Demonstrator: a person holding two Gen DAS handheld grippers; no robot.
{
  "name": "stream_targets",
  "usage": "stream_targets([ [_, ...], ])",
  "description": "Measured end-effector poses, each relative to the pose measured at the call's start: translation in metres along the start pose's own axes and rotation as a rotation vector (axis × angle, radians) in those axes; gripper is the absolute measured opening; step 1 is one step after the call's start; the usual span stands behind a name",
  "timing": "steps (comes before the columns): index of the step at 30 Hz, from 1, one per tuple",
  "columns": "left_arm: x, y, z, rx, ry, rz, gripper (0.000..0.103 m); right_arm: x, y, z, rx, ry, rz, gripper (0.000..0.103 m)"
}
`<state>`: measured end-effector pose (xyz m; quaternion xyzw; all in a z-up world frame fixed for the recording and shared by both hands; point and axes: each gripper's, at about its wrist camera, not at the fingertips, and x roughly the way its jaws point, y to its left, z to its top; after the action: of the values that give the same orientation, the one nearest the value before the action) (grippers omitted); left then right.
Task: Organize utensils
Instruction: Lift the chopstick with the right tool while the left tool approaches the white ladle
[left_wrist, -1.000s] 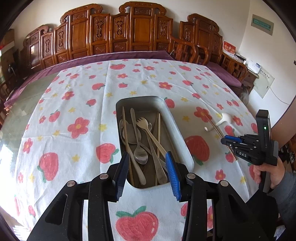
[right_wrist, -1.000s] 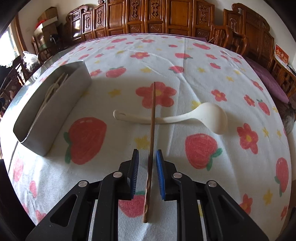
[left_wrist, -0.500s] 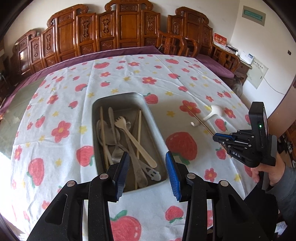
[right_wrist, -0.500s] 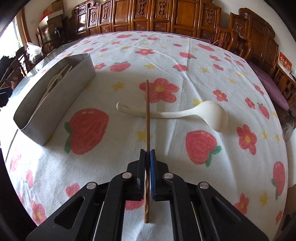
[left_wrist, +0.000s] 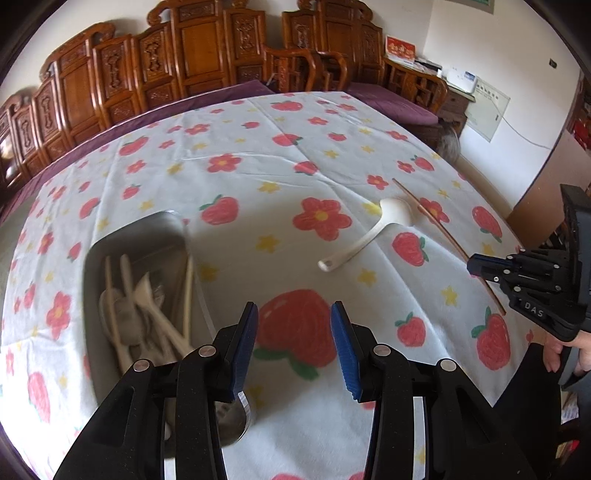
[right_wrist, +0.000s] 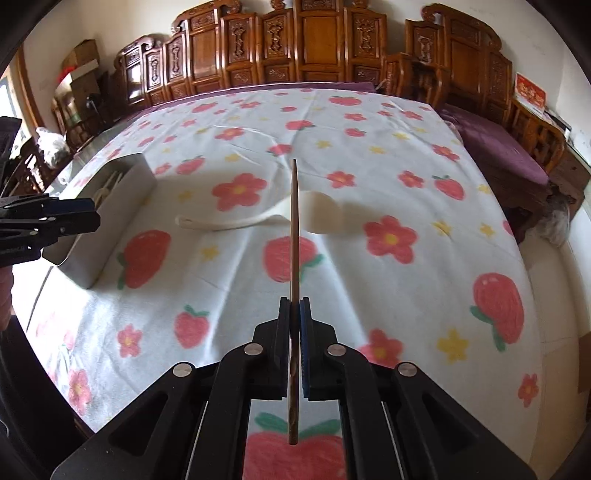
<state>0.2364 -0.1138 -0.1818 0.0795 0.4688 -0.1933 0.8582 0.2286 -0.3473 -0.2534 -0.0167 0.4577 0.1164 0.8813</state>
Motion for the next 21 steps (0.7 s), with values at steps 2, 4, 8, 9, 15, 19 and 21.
stream_targets([
  [2,0.011,-0.008,0.007,0.023,0.013,0.001,0.039,0.0,-0.01,-0.001,0.016,0.004,-0.002,0.006],
  [4,0.021,-0.016,0.015,0.045,0.022,0.002,0.039,0.002,-0.02,-0.002,0.029,0.007,-0.004,0.006],
  [8,0.043,-0.031,0.031,0.085,0.043,-0.006,0.039,0.006,-0.036,-0.008,0.055,0.022,-0.013,0.006],
  [9,0.048,-0.034,0.035,0.093,0.047,-0.006,0.039,0.007,-0.039,-0.009,0.059,0.024,-0.018,0.006],
  [15,0.078,-0.053,0.053,0.137,0.065,-0.026,0.039,0.014,-0.05,-0.014,0.084,0.039,-0.031,0.006],
  [19,0.096,-0.068,0.061,0.183,0.092,-0.038,0.039,0.018,-0.049,-0.017,0.07,0.048,-0.05,0.006],
  [21,0.103,-0.074,0.064,0.205,0.103,-0.032,0.039,0.02,-0.05,-0.018,0.065,0.053,-0.055,0.006],
])
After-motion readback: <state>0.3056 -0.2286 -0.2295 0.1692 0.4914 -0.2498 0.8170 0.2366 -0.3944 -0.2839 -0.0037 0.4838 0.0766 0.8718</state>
